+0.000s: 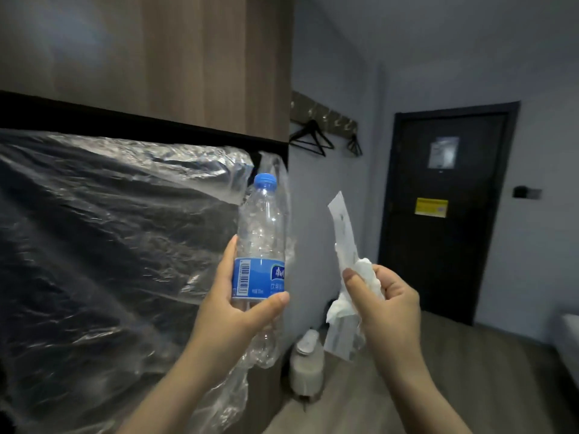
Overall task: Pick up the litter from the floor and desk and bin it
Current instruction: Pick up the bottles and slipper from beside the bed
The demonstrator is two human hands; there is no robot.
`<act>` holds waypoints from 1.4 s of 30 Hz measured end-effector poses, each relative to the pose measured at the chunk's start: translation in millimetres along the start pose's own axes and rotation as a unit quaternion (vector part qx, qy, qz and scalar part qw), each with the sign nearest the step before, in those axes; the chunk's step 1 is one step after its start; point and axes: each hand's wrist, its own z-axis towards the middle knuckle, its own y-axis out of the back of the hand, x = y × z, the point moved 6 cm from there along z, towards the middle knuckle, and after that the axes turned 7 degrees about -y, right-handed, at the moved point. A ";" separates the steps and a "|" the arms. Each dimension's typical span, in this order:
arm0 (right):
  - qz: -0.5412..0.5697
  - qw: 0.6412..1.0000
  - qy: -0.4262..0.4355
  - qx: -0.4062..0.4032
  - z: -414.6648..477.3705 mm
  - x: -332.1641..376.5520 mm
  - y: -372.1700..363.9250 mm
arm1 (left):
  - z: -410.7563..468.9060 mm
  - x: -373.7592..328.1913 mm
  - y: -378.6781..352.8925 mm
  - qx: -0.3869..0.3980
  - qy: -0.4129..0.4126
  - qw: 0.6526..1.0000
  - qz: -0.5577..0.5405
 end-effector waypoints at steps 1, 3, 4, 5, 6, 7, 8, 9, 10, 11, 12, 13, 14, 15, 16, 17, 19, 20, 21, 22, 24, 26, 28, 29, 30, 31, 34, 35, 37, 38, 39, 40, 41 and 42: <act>-0.013 1.000 0.004 -0.012 2.0 -1.5 7.5 | 4.3 6.9 -9.3 0.016 0.002 1.000 -0.012; -0.034 0.999 0.007 -0.034 9.9 -3.9 23.6 | 14.6 19.7 -29.6 0.041 0.009 0.999 -0.030; -0.041 0.998 0.008 -0.045 15.5 -5.2 31.9 | 20.4 25.7 -41.4 0.051 0.012 0.998 -0.037; -0.044 0.997 0.011 -0.057 21.9 -7.2 41.8 | 26.1 31.3 -54.3 0.058 0.015 0.997 -0.045; -0.047 0.996 0.014 -0.071 29.5 -10.3 52.7 | 31.9 36.7 -68.5 0.067 0.015 0.996 -0.052; -0.050 0.995 0.015 -0.085 37.7 -14.2 64.3 | 38.1 41.5 -83.5 0.075 0.012 0.995 -0.056; -0.054 0.994 0.014 -0.097 46.6 -18.3 76.1 | 44.8 45.8 -99.6 0.083 0.009 0.995 -0.059; -0.057 0.993 0.014 -0.104 56.5 -22.5 87.6 | 52.8 51.2 -115.9 0.089 0.006 0.994 -0.059; -0.060 0.992 0.015 -0.109 67.3 -26.9 99.0 | 61.6 56.3 -133.0 0.094 0.003 0.994 -0.060; -0.062 0.991 0.015 -0.115 79.1 -31.5 111.3 | 71.3 61.7 -151.0 0.099 0.001 0.993 -0.063; -0.065 0.990 0.017 -0.122 92.0 -36.1 124.4 | 81.3 66.9 -169.8 0.103 -0.002 0.992 -0.067; -0.068 0.989 0.018 -0.129 105.4 -40.4 137.6 | 91.4 72.3 -188.7 0.107 -0.004 0.992 -0.070; -0.071 0.988 0.019 -0.137 119.9 -45.0 151.5 | 101.6 77.2 -208.4 0.114 -0.004 0.991 -0.075; -0.074 0.986 0.019 -0.145 135.0 -49.1 165.2 | 111.5 81.1 -227.8 0.122 -0.002 0.989 -0.081; -0.079 0.985 0.019 -0.152 149.8 -52.8 178.3 | 121.0 85.8 -245.6 0.128 0.001 0.988 -0.086; -0.085 0.984 0.020 -0.156 164.7 -56.0 190.9 | 130.0 89.9 -262.6 0.132 0.006 0.987 -0.091; -0.093 0.983 0.022 -0.158 193.4 -63.1 212.0 | 148.0 101.3 -290.6 0.134 0.013 0.986 -0.100; -0.097 0.982 0.023 -0.160 207.4 -67.6 221.0 | 157.7 108.1 -303.1 0.135 0.015 0.986 -0.101; -0.101 0.981 0.023 -0.162 221.6 -73.0 229.0 | 167.7 115.6 -315.4 0.135 0.018 0.986 -0.099; -0.103 0.981 0.023 -0.163 235.9 -79.2 235.6 | 177.9 123.5 -326.8 0.135 0.020 0.986 -0.099; -0.106 0.981 0.025 -0.163 264.7 -93.4 244.5 | 199.7 141.8 -347.8 0.136 0.023 0.986 -0.097; -0.110 0.981 0.027 -0.161 294.3 -110.1 247.8 | 223.5 163.3 -364.4 0.135 0.022 0.986 -0.090; -0.110 0.981 0.026 -0.157 325.0 -129.7 246.9 | 249.4 189.3 -376.2 0.131 0.020 0.987 -0.089; -0.111 0.981 0.027 -0.156 340.9 -140.2 245.4 | 263.5 203.3 -381.2 0.129 0.018 0.988 -0.086; -0.115 0.981 0.028 -0.156 357.2 -151.2 243.3 | 278.2 217.3 -385.8 0.126 0.014 0.988 -0.082; -0.118 0.980 0.028 -0.157 373.3 -162.5 240.2 | 293.5 231.6 -389.6 0.124 0.011 0.989 -0.078; -0.131 0.978 0.025 -0.162 426.3 -196.7 229.0 | 345.9 271.1 -400.3 0.122 0.013 0.990 -0.072; -0.138 0.977 0.020 -0.163 444.8 -208.1 224.8 | 364.7 283.1 -404.0 0.126 0.015 0.989 -0.070; -0.149 0.975 0.009 -0.166 482.0 -230.7 215.4 | 402.1 307.4 -411.4 0.129 0.019 0.989 -0.071; -0.153 0.974 0.003 -0.167 500.3 -242.4 211.4 | 419.8 319.8 -416.3 0.130 0.022 0.989 -0.069; -0.157 0.973 -0.004 -0.168 518.5 -255.0 208.8 | 436.3 332.9 -422.2 0.133 0.024 0.989 -0.067; -0.159 0.973 -0.012 -0.167 535.9 -267.8 206.8 | 450.9 346.5 -428.4 0.134 0.027 0.988 -0.068; -0.162 0.972 -0.021 -0.166 552.4 -280.2 205.3 | 463.8 359.6 -434.4 0.135 0.034 0.988 -0.070; -0.165 0.972 -0.028 -0.165 568.5 -292.4 204.7 | 475.5 372.6 -440.9 0.136 0.041 0.987 -0.074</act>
